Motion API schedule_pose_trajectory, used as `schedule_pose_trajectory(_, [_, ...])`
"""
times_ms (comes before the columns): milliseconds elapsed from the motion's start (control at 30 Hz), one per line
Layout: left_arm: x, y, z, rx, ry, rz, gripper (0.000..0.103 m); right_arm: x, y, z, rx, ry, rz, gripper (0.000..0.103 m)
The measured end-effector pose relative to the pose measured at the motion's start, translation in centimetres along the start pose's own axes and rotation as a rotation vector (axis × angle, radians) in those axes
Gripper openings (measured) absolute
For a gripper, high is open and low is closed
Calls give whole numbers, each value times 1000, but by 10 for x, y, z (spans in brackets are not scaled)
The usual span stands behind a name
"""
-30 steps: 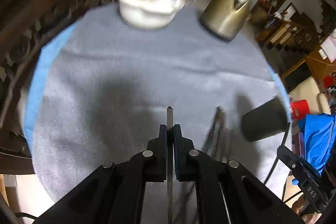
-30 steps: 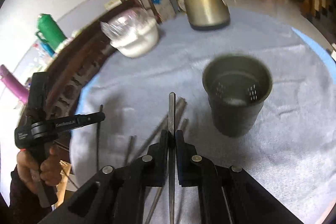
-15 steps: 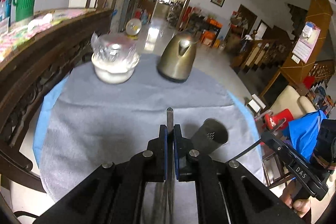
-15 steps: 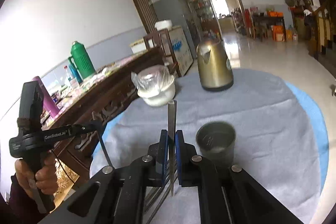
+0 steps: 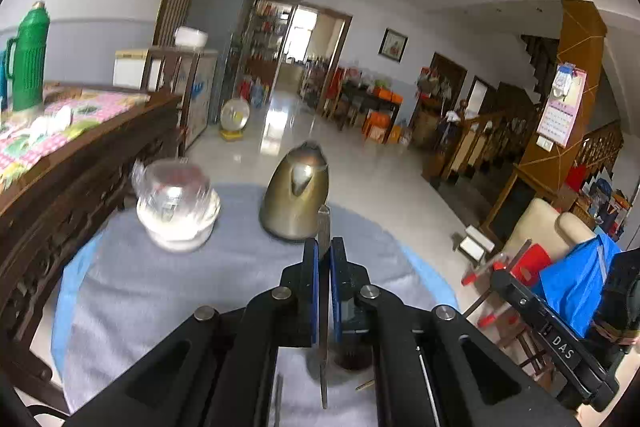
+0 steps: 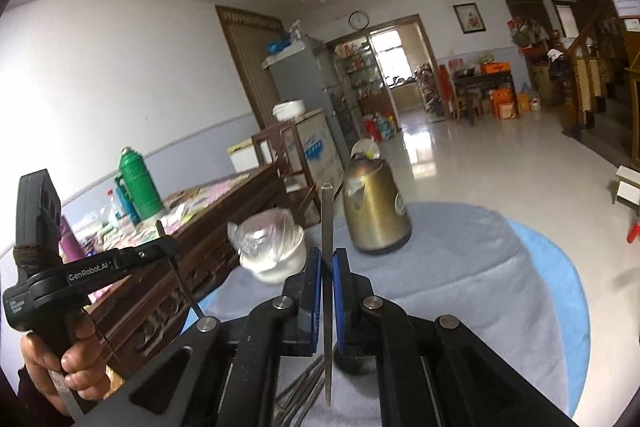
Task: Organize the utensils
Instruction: 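Lift the left gripper's rod over the grey cup while the right gripper carries its rod there too, then open the left gripper to drop its rod into the cup while the right gripper releases its rod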
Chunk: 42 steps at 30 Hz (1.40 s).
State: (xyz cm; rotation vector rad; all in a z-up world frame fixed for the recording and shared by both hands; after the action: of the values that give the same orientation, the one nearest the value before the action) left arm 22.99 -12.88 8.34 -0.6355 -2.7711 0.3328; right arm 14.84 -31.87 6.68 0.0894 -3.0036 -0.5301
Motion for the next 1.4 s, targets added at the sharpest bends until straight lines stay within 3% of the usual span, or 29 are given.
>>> schedule_pose_trajectory(133, [-15, -17, -7, -8, -72, 8, 6, -2, -11, -27, 10, -101, 60, 6])
schedule_pose_trajectory(267, [-31, -25, -1, -11, -126, 7, 6, -14, -18, -29, 43, -145, 107, 6])
schedule_pose_trajectory(333, [-41, -25, 9, -13, -130, -6, 6, -25, -21, -19, 47, -125, 114, 6])
schedule_pose_trajectory(533, [-65, -20, 50, -13, -31, -24, 6, -51, -36, 28, 48, 2, 125, 6])
schedule_pose_trajectory(733, [-66, -21, 76, -2, 60, -7, 6, -60, -46, 60, 8, 114, 103, 7])
schedule_pose_trajectory(833, [-56, -20, 83, -2, 92, 5, 27, -57, -51, 68, -69, 159, 73, 9])
schedule_pose_trajectory(867, [-51, -19, 85, -6, 95, 6, 44, -54, -53, 70, -94, 170, 64, 11])
schedule_pose_trajectory(900, [-45, -18, 86, -10, 93, 7, 54, -50, -55, 72, -116, 178, 58, 18])
schedule_pose_trajectory(933, [-36, -15, 86, -16, 85, 10, 55, -46, -57, 74, -137, 180, 56, 22])
schedule_pose_trajectory(1067, [-8, -1, 93, -51, 91, 4, 58, -13, -65, 71, -226, 113, 19, 69])
schedule_pose_trajectory(1233, [28, 32, 116, -67, 114, -60, 60, 31, -63, 72, -232, 30, 3, 68])
schedule_pose_trajectory(1400, [57, 79, 160, -96, 189, -163, 62, 58, -52, 101, -245, 54, -50, 67])
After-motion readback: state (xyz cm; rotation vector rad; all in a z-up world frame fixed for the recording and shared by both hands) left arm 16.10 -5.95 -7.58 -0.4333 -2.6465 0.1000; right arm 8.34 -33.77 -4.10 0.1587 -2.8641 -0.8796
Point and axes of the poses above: each gripper's, at about its wrist camera, not at the fingertips, and x roughly against the way its jaws point, y to its left, z to its underside, the point moved 8 cm from there along -x, roughly the way its jaws point, and after that the axes turned 14 degrees about -y, right-handed, at the moved point
